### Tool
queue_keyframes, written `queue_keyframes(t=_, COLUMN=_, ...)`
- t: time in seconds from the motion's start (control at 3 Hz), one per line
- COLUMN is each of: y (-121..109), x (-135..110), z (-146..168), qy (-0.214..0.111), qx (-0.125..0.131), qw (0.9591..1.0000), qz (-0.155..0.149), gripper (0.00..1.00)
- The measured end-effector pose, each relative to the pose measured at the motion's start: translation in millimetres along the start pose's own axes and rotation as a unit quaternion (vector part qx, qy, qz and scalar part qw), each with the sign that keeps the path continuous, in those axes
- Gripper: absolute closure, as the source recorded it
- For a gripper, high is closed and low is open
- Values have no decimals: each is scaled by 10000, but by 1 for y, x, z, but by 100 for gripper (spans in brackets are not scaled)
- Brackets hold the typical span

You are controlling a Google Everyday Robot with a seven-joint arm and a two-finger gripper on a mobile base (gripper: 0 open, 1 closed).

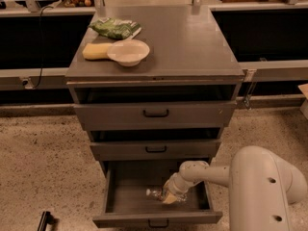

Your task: Place water bottle into bottom drawer

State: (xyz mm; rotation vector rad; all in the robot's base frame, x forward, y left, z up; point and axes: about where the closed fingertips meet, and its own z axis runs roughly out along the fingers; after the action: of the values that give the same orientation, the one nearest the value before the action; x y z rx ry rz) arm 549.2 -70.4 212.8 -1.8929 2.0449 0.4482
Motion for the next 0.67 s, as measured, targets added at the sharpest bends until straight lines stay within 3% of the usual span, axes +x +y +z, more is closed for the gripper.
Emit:
queue_keyframes(t=0.33, y=7, x=0, z=34, qy=-301, qx=-98, qw=9993, qz=193, gripper=59)
queue_keyframes(t=0.67, y=-20, x=3, z=28, qy=-342, qx=73, qw=9990, qz=279, gripper=34)
